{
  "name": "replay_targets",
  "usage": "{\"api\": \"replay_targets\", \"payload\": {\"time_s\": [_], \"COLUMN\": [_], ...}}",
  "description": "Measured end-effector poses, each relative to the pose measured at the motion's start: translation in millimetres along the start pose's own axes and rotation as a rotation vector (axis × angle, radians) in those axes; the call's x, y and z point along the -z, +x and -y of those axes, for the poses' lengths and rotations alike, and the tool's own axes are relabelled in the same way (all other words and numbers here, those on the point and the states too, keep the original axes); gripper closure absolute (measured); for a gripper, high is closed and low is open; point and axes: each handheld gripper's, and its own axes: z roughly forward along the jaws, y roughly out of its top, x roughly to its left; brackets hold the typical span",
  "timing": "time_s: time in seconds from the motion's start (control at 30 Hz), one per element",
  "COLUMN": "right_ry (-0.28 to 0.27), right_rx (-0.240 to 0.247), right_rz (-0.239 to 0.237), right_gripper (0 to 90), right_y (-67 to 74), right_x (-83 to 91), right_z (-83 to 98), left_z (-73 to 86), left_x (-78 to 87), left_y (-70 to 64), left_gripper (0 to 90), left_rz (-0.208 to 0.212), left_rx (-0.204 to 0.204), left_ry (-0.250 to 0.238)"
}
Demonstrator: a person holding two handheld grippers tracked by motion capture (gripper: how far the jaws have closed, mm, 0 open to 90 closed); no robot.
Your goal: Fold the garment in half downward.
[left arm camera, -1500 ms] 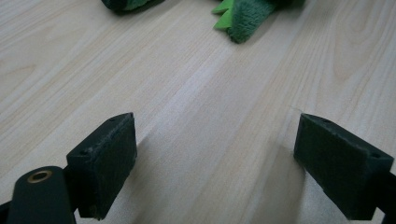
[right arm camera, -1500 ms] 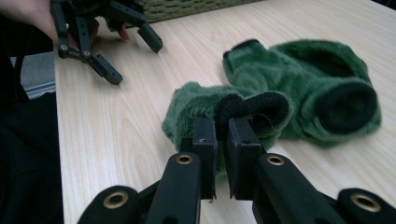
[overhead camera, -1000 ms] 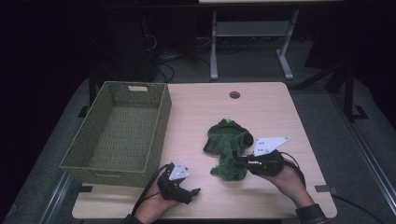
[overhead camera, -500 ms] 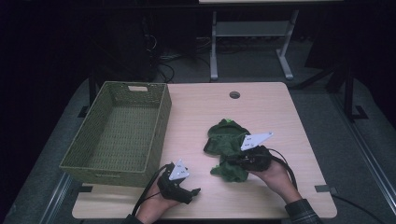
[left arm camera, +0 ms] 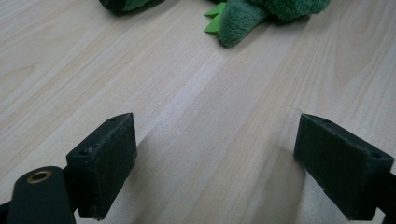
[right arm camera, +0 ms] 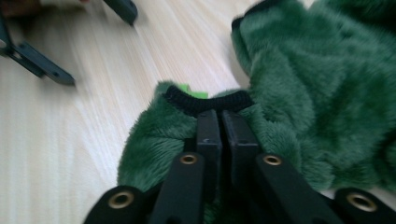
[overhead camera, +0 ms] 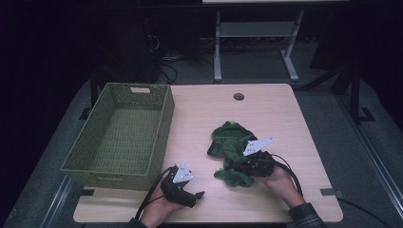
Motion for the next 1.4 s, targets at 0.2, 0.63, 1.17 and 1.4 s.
{"api": "replay_targets", "payload": {"time_s": [0.2, 0.63, 1.17, 1.4], "right_ry": [-0.057, -0.101, -0.125, -0.110], "right_rx": [-0.008, -0.024, -0.082, -0.111], "right_rz": [0.004, 0.062, 0.120, 0.144], "right_gripper": [78.0, 66.0, 58.7, 58.2], "right_y": [-0.9, -15.8, -58.3, -76.8], "right_x": [18.2, 41.3, 45.7, 43.4], "right_z": [-4.2, -14.9, -28.3, -33.8], "left_z": [-8.1, -48.4, -101.6, -122.8], "left_x": [-0.1, 1.1, -21.2, -29.5], "left_y": [0.7, 16.3, 49.1, 69.4], "left_gripper": [13.7, 13.9, 31.3, 38.9], "left_rz": [0.017, 0.050, 0.044, 0.017], "left_rx": [-0.001, -0.035, -0.023, -0.019], "left_ry": [0.024, -0.008, -0.001, -0.019]}}
